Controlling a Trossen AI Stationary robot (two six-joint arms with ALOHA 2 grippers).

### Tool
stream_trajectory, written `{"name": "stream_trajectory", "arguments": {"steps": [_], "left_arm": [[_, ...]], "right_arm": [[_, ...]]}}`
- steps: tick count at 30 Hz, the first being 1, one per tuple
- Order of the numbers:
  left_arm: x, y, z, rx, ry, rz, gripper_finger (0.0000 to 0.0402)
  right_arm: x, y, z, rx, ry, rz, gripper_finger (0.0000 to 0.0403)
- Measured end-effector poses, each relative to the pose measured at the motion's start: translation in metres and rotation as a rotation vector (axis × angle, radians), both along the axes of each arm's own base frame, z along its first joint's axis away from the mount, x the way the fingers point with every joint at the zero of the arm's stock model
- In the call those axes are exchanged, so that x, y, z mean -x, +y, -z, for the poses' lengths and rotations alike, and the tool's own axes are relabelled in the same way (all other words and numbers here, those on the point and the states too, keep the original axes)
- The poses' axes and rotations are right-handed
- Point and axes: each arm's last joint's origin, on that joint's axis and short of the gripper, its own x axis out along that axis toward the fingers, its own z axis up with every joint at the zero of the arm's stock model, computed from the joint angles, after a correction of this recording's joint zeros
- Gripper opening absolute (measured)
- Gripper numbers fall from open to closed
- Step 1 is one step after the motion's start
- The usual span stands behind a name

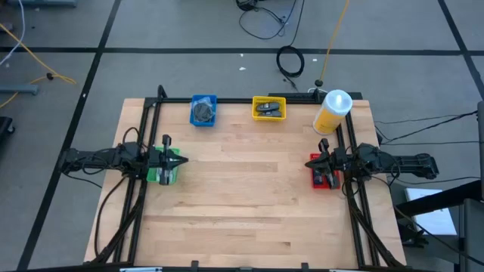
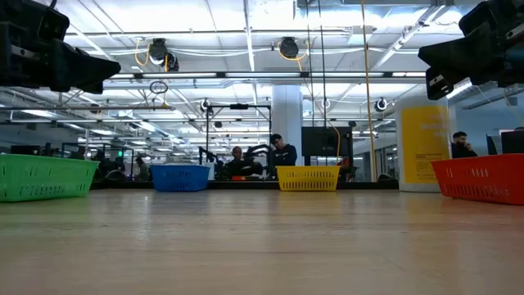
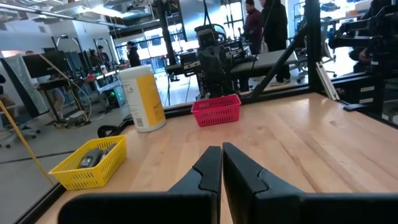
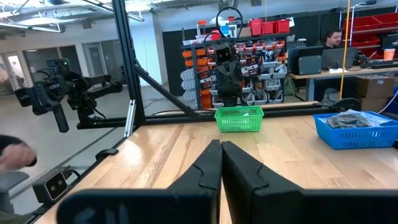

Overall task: Pick & Place Travel size toiletries
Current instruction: Return to Home Position

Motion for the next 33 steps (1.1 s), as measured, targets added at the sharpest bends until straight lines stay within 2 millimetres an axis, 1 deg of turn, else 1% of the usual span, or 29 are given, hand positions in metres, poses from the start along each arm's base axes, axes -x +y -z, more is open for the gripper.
{"name": "stream_trajectory", "arguments": {"steps": [20,24,27,33], "left_arm": [[0.0,0.0,-0.0001,0.0,-0.003,0.0,0.0017],[0.0,0.0,-0.0002,0.0,-0.003,0.0,0.0017],[0.0,0.0,-0.0002,0.0,-0.004,0.001,0.0017],[0.0,-0.0001,-0.0003,0.0,-0.005,0.001,0.0017]], "right_arm": [[0.0002,0.0007,0.0002,0.0,0.001,-0.006,0.0004],[0.0002,0.0031,0.0038,0.037,0.027,-0.029,0.0004],[-0.0001,0.0046,0.0082,0.034,0.066,-0.04,0.0004],[-0.0002,0.0034,0.0085,0.041,0.068,-0.031,0.0004]]}}
